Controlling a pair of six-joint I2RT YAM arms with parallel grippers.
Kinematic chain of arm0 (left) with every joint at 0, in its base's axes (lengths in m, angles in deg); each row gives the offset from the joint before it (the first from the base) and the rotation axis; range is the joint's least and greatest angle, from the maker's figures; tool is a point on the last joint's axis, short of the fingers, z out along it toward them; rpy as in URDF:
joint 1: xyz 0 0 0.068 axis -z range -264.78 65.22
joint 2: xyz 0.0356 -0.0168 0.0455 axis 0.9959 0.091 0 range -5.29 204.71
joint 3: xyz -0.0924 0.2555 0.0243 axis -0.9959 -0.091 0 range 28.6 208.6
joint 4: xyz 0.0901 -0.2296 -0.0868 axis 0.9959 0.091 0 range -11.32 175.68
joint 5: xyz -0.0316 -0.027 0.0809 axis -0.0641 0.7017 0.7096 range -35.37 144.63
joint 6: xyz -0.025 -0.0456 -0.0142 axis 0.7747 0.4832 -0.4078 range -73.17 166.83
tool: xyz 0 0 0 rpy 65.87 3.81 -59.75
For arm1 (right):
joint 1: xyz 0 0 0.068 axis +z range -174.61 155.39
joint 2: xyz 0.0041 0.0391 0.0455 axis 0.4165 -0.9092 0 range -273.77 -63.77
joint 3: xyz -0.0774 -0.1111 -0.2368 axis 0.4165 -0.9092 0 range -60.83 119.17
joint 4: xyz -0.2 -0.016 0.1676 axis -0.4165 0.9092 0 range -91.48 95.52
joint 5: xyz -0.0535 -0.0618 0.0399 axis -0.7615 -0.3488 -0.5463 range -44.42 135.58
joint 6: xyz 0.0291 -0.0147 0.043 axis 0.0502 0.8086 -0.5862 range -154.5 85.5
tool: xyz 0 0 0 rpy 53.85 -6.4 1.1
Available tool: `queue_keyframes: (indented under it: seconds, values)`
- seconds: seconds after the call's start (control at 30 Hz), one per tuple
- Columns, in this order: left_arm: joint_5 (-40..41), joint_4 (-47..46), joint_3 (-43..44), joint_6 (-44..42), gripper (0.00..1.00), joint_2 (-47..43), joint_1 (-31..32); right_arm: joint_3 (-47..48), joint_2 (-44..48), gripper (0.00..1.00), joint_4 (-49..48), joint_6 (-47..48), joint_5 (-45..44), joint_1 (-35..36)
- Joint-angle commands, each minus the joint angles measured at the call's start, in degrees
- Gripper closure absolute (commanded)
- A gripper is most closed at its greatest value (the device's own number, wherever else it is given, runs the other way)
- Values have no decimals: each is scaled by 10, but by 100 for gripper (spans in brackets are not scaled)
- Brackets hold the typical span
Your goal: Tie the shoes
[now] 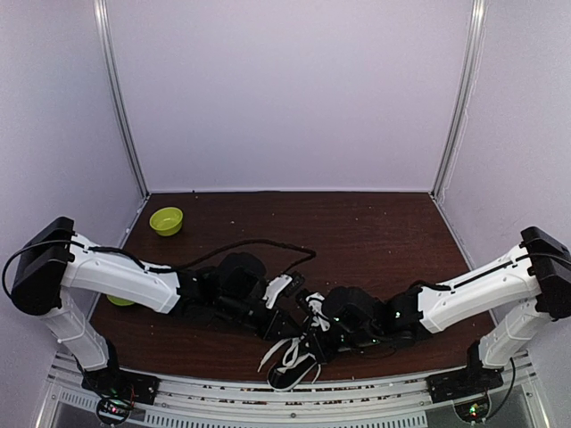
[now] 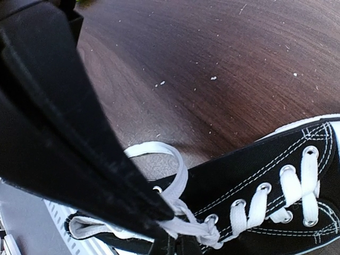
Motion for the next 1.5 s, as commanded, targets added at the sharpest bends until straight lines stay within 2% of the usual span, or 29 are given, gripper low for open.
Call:
queue_keyframes:
  seconds: [0.0, 0.13, 0.47, 0.63, 0.77, 1.0, 1.47]
  values:
    - [-37, -50, -10, -3, 100, -11, -5, 0, -8, 100, 7, -14, -23, -7]
    - [-73, -64, -16, 0, 100, 0, -5, -4, -5, 100, -1, -18, -29, -9]
    - [-87, -82, -18, 0, 100, 7, -5, -19, 2, 100, -11, -27, -30, -12]
    - [-37, -48, -20, -20, 81, -26, -21, -29, 12, 100, -22, -26, -24, -12]
    - [0, -42, -30, -23, 74, -51, -40, -34, 15, 100, -26, -24, -21, -12]
    - [-5, -19, -12, -41, 74, -8, -57, -34, 12, 100, -30, -23, -17, -12]
    - [-95, -72, 20, -82, 73, 71, -57, -38, 18, 100, -32, -23, -17, -12]
